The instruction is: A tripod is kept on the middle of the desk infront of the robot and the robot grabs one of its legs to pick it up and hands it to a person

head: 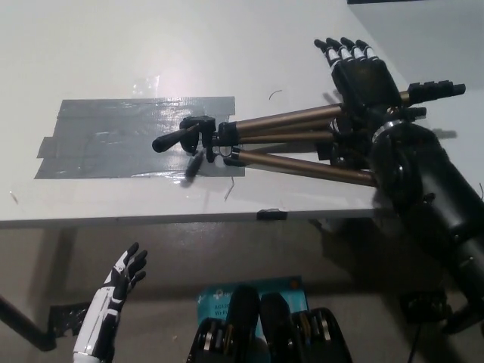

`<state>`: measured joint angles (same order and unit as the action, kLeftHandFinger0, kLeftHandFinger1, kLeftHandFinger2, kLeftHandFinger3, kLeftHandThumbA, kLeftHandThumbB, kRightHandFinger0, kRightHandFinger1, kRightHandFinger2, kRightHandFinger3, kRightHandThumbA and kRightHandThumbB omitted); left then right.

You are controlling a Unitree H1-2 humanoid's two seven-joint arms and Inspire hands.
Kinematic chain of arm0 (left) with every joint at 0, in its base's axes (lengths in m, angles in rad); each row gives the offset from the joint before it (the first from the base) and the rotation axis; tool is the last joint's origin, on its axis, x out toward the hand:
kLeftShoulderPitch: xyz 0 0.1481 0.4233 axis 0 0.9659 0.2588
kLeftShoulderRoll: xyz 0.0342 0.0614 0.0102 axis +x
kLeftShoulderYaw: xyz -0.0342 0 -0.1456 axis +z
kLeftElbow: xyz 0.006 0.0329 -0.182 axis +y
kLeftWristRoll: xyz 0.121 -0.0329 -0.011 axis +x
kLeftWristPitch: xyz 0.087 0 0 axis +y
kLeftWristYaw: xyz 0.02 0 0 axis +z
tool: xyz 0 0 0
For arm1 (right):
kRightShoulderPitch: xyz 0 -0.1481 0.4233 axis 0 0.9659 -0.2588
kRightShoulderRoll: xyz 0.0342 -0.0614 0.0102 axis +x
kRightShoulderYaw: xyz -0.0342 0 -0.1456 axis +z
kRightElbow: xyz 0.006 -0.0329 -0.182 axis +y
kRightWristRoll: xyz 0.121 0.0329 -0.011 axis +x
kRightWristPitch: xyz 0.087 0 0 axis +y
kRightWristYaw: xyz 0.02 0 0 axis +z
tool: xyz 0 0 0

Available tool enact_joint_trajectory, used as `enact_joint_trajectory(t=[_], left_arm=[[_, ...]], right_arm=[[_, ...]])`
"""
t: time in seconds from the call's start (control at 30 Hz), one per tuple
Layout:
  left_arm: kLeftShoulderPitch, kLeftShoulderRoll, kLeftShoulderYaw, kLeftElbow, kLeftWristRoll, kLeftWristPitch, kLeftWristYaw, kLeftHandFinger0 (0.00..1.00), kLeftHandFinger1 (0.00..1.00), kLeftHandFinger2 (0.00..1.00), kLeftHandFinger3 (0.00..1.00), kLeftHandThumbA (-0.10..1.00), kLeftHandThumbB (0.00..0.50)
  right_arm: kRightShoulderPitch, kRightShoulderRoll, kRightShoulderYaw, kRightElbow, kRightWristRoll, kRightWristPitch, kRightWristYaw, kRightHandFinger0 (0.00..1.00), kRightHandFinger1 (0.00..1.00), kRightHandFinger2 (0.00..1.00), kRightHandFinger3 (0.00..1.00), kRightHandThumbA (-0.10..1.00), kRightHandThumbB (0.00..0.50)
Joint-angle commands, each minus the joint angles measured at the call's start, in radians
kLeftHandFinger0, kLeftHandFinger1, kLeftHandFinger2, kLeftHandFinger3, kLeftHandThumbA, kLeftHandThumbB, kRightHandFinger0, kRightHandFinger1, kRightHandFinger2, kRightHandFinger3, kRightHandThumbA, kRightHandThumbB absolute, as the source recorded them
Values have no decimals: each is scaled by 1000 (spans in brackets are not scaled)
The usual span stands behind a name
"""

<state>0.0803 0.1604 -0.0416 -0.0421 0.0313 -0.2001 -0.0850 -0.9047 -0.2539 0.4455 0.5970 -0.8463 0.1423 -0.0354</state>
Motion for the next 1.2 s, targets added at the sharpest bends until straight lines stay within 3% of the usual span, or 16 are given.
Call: enact_joint_trajectory(t=[0.0,0.13,0.17,0.2,0.23,0.27,0.3,0.37,0.4,0.47,0.6,0.67,0.8,0.83,0.93,1.17], left_arm=[[-6,14,-3,-36,12,-34,-13,1000,1000,1000,1000,1000,174],[-1,17,-4,-37,13,-34,-15,1000,1000,1000,1000,1000,162],[-2,17,-5,-34,13,-37,-16,1000,1000,1000,1000,1000,154],[-3,18,-6,-32,13,-39,-16,1000,1000,1000,1000,1000,148],[-2,20,-8,-29,16,-43,-16,1000,1000,1000,1000,1000,144],[-1,20,-8,-28,16,-44,-16,1000,1000,1000,1000,1000,144],[-1,20,-8,-25,14,-47,-16,1000,1000,1000,1000,1000,138],[1,21,-9,-21,16,-53,-16,1000,1000,1000,1000,1000,124],[1,21,-9,-21,16,-51,-16,1000,1000,1000,1000,1000,125],[0,24,-11,-22,23,-47,-16,1000,1000,1000,1000,1000,118],[-7,25,-11,-21,23,-44,-16,1000,1000,1000,1000,1000,110],[-8,27,-9,-21,16,-45,-18,1000,1000,1000,1000,1000,106],[-14,27,-9,-15,16,-47,-19,1000,1000,1000,1000,1000,107],[-16,29,-10,-14,22,-54,-18,1000,1000,1000,1000,1000,97],[-24,32,-11,-13,33,-47,-16,1000,1000,1000,1000,1000,114],[-34,34,-14,-16,36,-36,-18,998,1000,1000,1000,1000,135]], right_arm=[[-81,3,22,81,-49,-41,-141,1000,1000,1000,1000,1000,404],[-97,2,48,174,-65,-86,-244,1000,1000,1000,1000,959,348],[-103,0,62,195,-81,-97,-281,1000,1000,1000,1000,745,283],[-106,1,68,216,-86,-112,-315,884,838,808,745,499,260],[-119,11,92,294,-105,-156,-430,280,340,444,420,-6,274],[-122,13,99,313,-110,-162,-461,56,152,326,329,-81,290],[-124,19,107,343,-115,-171,-511,2,19,239,266,-99,290],[-121,27,117,378,-121,-188,-599,0,18,366,230,-100,268],[-118,30,119,382,-123,-200,-644,0,102,540,254,-100,248],[-112,30,122,360,-132,-203,-693,0,171,654,327,-100,249],[-108,33,112,304,-131,-222,-744,0,100,566,312,-100,195],[-103,37,99,253,-124,-240,-757,0,31,454,421,-100,164],[-96,33,95,137,-144,-234,-750,0,61,466,262,-94,127],[-99,33,91,106,-147,-239,-754,0,63,468,135,-100,120],[-101,33,80,38,-156,-222,-731,0,107,567,119,-74,86],[-122,30,59,-45,-158,-233,-696,0,133,641,653,-100,112]])
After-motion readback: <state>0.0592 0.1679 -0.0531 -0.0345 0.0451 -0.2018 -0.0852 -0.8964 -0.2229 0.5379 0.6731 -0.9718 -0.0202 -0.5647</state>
